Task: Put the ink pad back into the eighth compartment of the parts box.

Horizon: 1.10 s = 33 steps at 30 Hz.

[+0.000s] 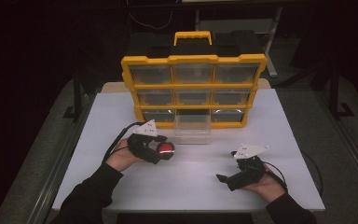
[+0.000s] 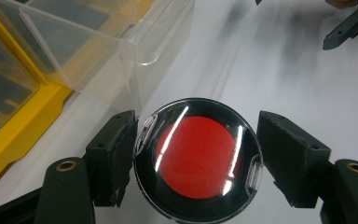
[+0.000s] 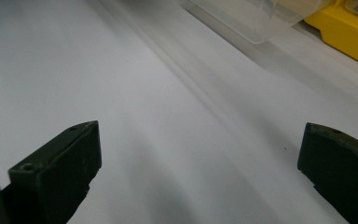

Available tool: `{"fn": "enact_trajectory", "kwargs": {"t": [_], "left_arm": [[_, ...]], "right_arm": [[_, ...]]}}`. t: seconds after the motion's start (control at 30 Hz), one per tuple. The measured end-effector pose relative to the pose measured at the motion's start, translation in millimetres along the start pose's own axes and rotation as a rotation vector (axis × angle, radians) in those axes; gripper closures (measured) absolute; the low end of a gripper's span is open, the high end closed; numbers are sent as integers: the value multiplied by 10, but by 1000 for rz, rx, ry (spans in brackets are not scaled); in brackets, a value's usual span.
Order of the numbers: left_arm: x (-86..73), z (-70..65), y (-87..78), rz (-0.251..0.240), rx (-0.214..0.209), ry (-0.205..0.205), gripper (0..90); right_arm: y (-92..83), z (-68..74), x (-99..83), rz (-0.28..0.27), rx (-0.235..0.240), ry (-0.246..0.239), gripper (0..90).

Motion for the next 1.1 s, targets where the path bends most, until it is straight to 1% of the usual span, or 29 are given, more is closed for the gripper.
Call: {"fn": "enact_trajectory", "kwargs": {"t": [0.3, 0.5, 0.67, 1.1], "left_arm": [[82, 35, -77, -12, 5, 4, 297], [124, 68, -87, -12, 2, 6, 297], [180, 87, -107, -18, -4, 8, 297], [338, 153, -158, -30, -1, 15, 297]], "right_arm": [[7, 10, 5, -1, 5, 0, 0], [17, 13, 5, 2, 9, -3, 0], [32, 17, 4, 6, 10, -8, 0], [40, 27, 2, 8, 14, -7, 0]]}}
Point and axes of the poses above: each handheld gripper's, and its own axes: y roughly forward along the jaws, x roughly out of its top, z roughly to its left, the point moved 9 cm from there along y, roughly forward along the jaws, and after that the axes turned 3 degrees about -z, right-handed, at the moved point
